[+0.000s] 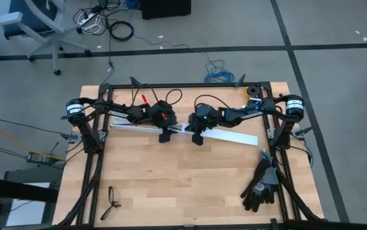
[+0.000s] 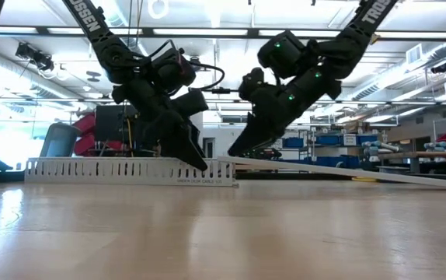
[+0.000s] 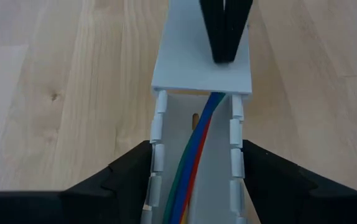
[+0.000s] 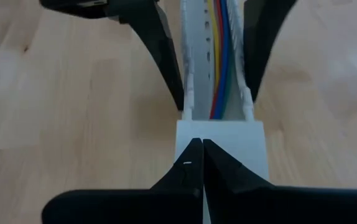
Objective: Ziptie cables
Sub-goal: Close the white cable duct with the white cable duct cover
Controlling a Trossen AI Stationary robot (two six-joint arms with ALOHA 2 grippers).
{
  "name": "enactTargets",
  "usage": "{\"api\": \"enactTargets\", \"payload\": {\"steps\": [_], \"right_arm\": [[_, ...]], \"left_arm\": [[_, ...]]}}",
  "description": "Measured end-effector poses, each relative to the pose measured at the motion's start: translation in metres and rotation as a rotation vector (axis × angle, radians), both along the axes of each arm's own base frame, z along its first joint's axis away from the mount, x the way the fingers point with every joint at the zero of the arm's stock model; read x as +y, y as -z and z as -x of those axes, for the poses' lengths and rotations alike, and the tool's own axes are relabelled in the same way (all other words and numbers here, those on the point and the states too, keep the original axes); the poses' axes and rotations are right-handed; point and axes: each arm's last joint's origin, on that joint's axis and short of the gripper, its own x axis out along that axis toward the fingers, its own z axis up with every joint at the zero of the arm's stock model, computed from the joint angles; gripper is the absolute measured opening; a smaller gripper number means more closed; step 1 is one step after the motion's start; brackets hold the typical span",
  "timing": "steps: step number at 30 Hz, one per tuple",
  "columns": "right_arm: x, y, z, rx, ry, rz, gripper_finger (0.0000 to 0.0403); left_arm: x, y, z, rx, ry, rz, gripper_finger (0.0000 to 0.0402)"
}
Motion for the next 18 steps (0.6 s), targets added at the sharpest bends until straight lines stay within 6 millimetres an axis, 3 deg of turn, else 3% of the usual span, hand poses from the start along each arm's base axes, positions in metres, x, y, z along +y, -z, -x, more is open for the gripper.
{"api": "enactTargets", "payload": {"steps": [6, 18], "right_arm": [[-0.004, 0.0, -0.014, -0.007, -0.021, -0.002, 0.0], [-0.004, -0.003, -0.015, -0.006, -0.03, 0.012, 0.0]], "left_arm": [[0.0, 0.0, 0.0, 0.004, 0.001, 0.002, 0.0241], [0.0, 0.001, 0.001, 0.009, 0.001, 0.004, 0.0241]]}}
